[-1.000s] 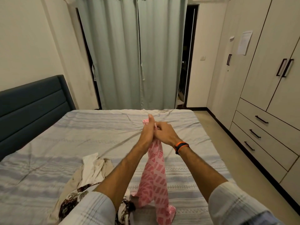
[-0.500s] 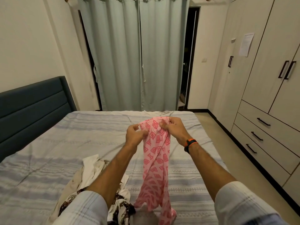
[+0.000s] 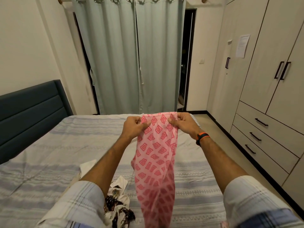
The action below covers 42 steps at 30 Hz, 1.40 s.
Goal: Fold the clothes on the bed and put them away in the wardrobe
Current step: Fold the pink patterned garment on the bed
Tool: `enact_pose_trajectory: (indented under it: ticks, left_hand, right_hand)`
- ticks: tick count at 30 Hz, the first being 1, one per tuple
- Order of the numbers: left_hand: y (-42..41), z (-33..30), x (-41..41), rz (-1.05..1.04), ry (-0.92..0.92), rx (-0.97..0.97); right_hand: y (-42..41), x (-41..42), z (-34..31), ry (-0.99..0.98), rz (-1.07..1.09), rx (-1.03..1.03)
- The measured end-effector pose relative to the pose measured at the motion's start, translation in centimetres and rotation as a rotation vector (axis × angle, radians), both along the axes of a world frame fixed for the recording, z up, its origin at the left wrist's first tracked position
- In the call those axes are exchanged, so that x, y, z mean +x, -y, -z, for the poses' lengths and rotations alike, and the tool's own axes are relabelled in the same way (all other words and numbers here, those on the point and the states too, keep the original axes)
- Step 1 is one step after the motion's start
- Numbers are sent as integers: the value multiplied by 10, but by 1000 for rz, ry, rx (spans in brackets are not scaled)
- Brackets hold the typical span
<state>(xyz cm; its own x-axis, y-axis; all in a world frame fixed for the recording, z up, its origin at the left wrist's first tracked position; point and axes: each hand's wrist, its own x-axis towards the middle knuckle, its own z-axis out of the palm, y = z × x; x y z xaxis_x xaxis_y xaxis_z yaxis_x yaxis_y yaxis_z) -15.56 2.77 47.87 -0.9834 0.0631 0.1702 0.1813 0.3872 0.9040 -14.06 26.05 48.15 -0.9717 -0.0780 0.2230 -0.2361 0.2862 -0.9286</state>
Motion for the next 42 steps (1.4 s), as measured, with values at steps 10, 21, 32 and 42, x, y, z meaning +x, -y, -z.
enact_pose_trajectory:
  ticks: [10,21,32,42]
  left_hand:
    - [-7,1,1,-71,-30,-363]
    - [-5,18,13,32,83,-105]
    - [-19,31,-7,41,96,-104]
    - [-36,62,-87,-5,271,-46]
  right_hand:
    - [0,-3,18,71,186,241]
    - [0,17,20,221,87,-147]
    - [-17,1,29,249,123,-136]
    - [-21,-74,58,302,178,5]
